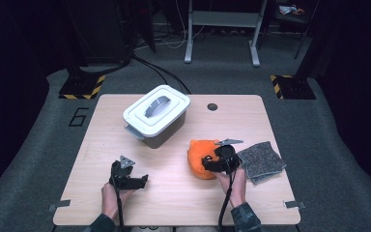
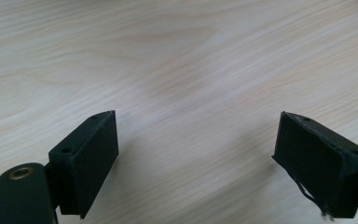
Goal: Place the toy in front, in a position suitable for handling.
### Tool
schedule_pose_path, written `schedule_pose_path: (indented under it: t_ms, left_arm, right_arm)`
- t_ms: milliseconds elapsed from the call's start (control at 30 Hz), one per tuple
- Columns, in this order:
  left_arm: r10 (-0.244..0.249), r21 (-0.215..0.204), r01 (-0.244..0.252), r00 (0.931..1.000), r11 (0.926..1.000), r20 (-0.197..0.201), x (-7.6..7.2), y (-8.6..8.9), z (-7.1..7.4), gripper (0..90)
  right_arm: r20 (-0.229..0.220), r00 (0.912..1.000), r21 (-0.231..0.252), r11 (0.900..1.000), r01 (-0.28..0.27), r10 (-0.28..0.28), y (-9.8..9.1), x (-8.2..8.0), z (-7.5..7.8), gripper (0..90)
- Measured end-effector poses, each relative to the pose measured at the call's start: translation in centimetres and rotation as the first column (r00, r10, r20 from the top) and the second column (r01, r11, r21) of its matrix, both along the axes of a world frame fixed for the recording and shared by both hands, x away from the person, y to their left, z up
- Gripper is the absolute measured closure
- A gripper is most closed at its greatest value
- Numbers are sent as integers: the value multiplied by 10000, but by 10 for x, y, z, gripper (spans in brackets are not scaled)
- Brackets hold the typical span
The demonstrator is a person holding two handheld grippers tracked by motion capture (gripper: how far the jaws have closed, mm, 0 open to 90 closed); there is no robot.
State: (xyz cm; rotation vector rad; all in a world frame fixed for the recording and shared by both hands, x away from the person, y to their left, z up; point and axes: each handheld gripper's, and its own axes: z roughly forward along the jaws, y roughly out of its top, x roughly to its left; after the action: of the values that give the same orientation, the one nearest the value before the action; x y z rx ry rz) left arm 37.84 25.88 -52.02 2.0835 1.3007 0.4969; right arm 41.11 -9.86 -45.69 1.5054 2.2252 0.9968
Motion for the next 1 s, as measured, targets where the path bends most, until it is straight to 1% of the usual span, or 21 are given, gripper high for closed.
schedule_pose_path:
  t_ms: [33, 67, 100, 133, 200, 233, 300, 333, 433, 500, 533, 567, 633, 667, 733, 767, 833, 867, 933, 967, 1000]
  left_arm:
    - [48, -52, -48, 10000, 10000, 0, 0, 1, -2, 129]
    - [101, 72, -102, 9999, 9999, 99, 0, 2, -2, 127]
    - [62, 37, -62, 9999, 10000, 79, -1, 2, -2, 126]
    - [61, 55, -62, 9999, 10000, 125, -1, 2, -2, 123]
    - [56, 231, -62, 9997, 9997, 253, -2, 0, -4, 122]
    - [52, 200, -58, 9995, 9998, 308, -2, 0, -5, 116]
    - [54, 28, -55, 9989, 10000, 460, -3, 1, -6, 109]
    - [-20, 71, 16, 9985, 10000, 554, -4, 2, -7, 109]
    - [-3, -118, 13, 9962, 9999, 868, -6, 3, -10, 109]
    - [-14, -122, 24, 9963, 9999, 856, -6, 3, -10, 109]
    - [-17, -125, 28, 9963, 9999, 859, -6, 3, -10, 109]
    - [-35, -113, 45, 9963, 9999, 859, -6, 3, -10, 109]
    - [-55, -109, 64, 9963, 9999, 856, -6, 3, -10, 109]
    - [-54, -113, 64, 9963, 9999, 858, -6, 3, -10, 109]
    - [-58, -109, 67, 9965, 9999, 829, -6, 3, -10, 109]
    - [-57, -111, 66, 9965, 9999, 829, -6, 3, -10, 109]
    - [-55, -113, 64, 9965, 9999, 832, -6, 3, -10, 109]
    - [-60, -105, 69, 9965, 9999, 834, -6, 3, -10, 109]
    - [-57, -108, 66, 9965, 9999, 835, -6, 3, -10, 109]
    - [-53, -113, 63, 9965, 9999, 832, -6, 3, -10, 109]
    - [-57, -112, 66, 9965, 9999, 829, -6, 3, -10, 109]
  right_arm:
    - [5, 10000, -77, 10000, -12, 12, -1, 0, -1, 327]
    - [-79, 10000, -23, 10000, -30, 29, -2, 0, -2, 350]
    - [14, 9999, -78, 9999, -107, 107, -4, 0, -4, 391]
    - [-51, 10000, -85, 9999, -71, 71, -3, -1, -5, 416]
    - [39, 9999, -147, 9998, -142, 142, -4, -1, -6, 478]
    - [-1, 9998, -181, 9996, -209, 209, -4, -1, -7, 505]
    - [100, 9995, -330, 9990, -289, 292, -3, -3, -7, 571]
    - [144, 9993, -414, 9986, -337, 343, -4, -3, -7, 589]
    - [193, 9991, -364, 9986, -372, 379, -5, -4, -7, 637]
    - [331, 9986, -400, 9984, -408, 421, -5, -5, -7, 654]
    - [443, 9978, -240, 9985, -485, 496, -6, -6, -6, 666]
    - [443, 9978, -240, 9985, -485, 496, -6, -6, -6, 666]
    - [649, 9950, -38, 9971, -759, 760, -10, -6, -3, 674]
    - [778, 9928, -44, 9958, -915, 915, -12, -6, -2, 677]
    - [783, 9917, -11, 9948, -1021, 1018, -13, -5, 2, 678]
    - [869, 9894, -37, 9932, -1165, 1164, -13, -5, 4, 679]
    - [949, 9855, -281, 9900, -1384, 1405, -13, -3, 9, 680]
    - [1082, 9821, -351, 9878, -1515, 1545, -14, -3, 11, 680]
    - [1186, 9767, -456, 9836, -1744, 1787, -15, -1, 17, 680]
    - [1313, 9722, -501, 9808, -1887, 1938, -15, 0, 20, 680]
    - [1342, 9704, -567, 9792, -1947, 2008, -16, 0, 22, 681]
